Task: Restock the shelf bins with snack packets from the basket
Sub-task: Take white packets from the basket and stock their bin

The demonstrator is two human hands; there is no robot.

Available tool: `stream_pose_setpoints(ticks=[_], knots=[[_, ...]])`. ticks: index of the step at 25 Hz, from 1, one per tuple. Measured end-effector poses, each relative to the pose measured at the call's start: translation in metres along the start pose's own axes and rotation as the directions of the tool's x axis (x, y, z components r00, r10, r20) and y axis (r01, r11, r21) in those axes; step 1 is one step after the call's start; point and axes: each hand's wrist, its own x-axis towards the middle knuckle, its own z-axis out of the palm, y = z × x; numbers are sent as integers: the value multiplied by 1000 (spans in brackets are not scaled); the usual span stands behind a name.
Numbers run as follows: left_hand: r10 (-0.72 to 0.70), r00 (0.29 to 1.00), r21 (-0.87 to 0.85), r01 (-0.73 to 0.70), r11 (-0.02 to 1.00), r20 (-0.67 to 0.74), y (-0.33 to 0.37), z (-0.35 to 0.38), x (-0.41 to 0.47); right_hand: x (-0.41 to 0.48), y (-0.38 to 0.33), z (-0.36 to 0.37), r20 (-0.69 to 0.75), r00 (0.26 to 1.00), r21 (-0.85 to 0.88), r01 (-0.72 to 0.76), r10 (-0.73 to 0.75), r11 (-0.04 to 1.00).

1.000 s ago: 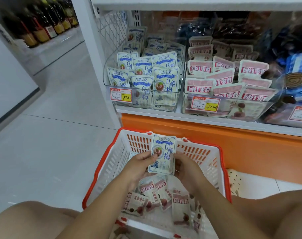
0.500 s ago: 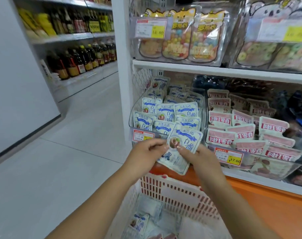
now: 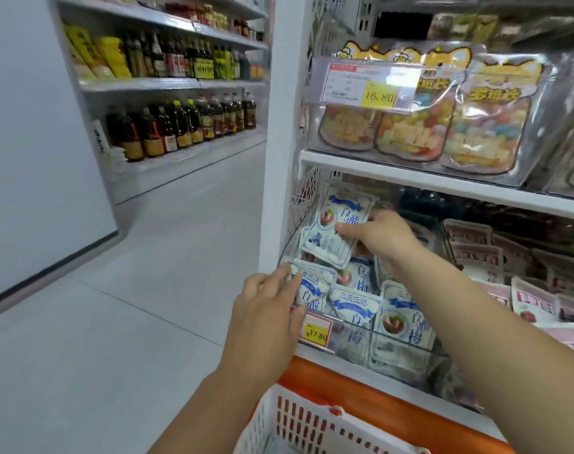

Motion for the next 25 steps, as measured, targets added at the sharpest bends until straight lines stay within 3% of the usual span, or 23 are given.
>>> stream_pose_setpoints(ticks=[2, 4, 12, 15, 18, 21, 23, 25], knots=[[-2, 1000, 37, 1, 999, 14, -2, 3, 3, 16, 4, 17, 68, 997, -119, -23, 31, 993], [1, 999, 40, -2, 999, 38, -4, 6, 5, 27, 11, 25, 23, 1000, -246, -12, 19, 969], [-11, 996, 48, 7, 999, 89, -7, 6, 5, 17, 16, 27, 77, 996, -464, 73, -42, 883], [-7, 998, 41, 4, 999, 67, -7, 5, 1, -3, 15, 13, -26, 984, -345, 154, -174, 926], [48, 990, -12, -50, 999, -132, -10, 6, -14, -46, 23, -1, -210, 924, -59, 315, -320, 947], [105, 956, -93, -135, 986, -273, -8, 21, -43, -114, 60, 4, -265, 889, 201, 429, -373, 880], [161, 978, -120, -177, 977, -134, -3, 44, -73, -151, 109, 19, -263, 911, 257, 383, -317, 887], [192, 967, -151, -168, 974, 164, -4, 74, -114, -174, 172, 39, -196, 959, 158, 236, -204, 959]])
